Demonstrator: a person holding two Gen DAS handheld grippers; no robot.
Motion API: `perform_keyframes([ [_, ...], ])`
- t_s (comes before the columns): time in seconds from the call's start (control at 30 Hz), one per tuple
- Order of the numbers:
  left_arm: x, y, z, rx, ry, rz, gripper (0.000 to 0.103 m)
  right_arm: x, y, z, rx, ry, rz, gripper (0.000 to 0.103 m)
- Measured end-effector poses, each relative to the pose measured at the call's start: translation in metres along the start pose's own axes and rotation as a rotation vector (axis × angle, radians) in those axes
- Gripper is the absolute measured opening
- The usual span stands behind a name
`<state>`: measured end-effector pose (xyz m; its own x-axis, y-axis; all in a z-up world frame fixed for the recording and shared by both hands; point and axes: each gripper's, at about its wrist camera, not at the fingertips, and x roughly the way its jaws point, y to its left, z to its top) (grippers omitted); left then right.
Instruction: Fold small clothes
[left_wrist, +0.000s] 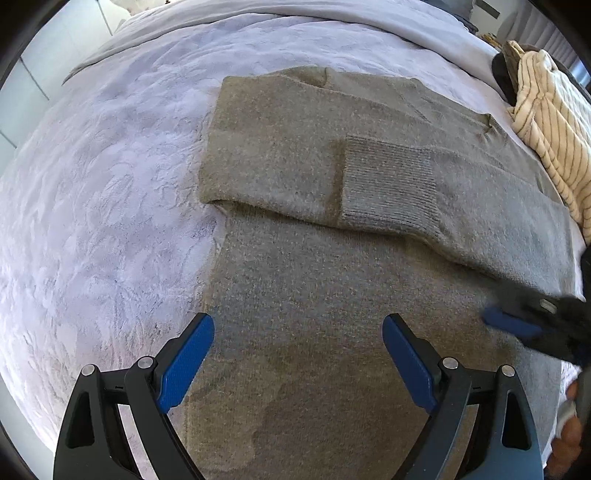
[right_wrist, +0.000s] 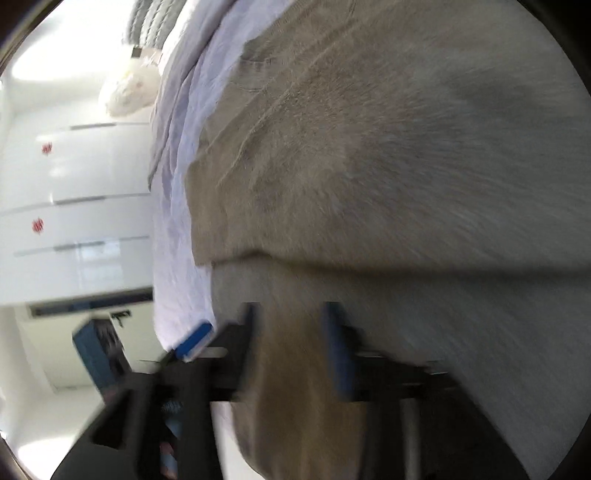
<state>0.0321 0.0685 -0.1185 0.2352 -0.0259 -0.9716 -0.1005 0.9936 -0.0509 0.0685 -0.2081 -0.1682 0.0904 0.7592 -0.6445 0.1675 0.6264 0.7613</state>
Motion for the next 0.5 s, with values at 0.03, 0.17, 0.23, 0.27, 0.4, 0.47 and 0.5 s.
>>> perform_keyframes([
  [0.03, 0.000, 0.001, 0.000, -0.009, 0.001, 0.001, 0.093, -0.009, -0.001, -0.006, -0.019, -0.005, -0.016, 0.061],
  [0.17, 0.000, 0.011, 0.007, -0.019, -0.029, 0.046, 0.093, -0.031, -0.014, -0.020, -0.037, -0.005, -0.048, 0.061],
  [0.23, 0.000, 0.024, 0.017, -0.034, -0.075, 0.109, 0.093, -0.038, -0.021, -0.023, -0.030, -0.008, -0.053, 0.061],
  [0.27, 0.002, 0.030, 0.021, -0.047, -0.088, 0.122, 0.093, -0.040, -0.026, -0.024, -0.028, -0.010, -0.052, 0.061],
  [0.4, 0.020, 0.059, 0.041, -0.122, -0.097, 0.182, 0.093, -0.043, -0.031, -0.023, -0.026, -0.023, -0.040, 0.061],
  [0.47, 0.027, 0.065, 0.050, -0.124, -0.101, 0.184, 0.093, -0.038, -0.028, -0.025, -0.031, -0.023, -0.032, 0.061],
  [0.5, 0.030, 0.065, 0.052, -0.116, -0.110, 0.183, 0.093, -0.035, -0.027, -0.026, -0.034, -0.019, -0.026, 0.061],
])
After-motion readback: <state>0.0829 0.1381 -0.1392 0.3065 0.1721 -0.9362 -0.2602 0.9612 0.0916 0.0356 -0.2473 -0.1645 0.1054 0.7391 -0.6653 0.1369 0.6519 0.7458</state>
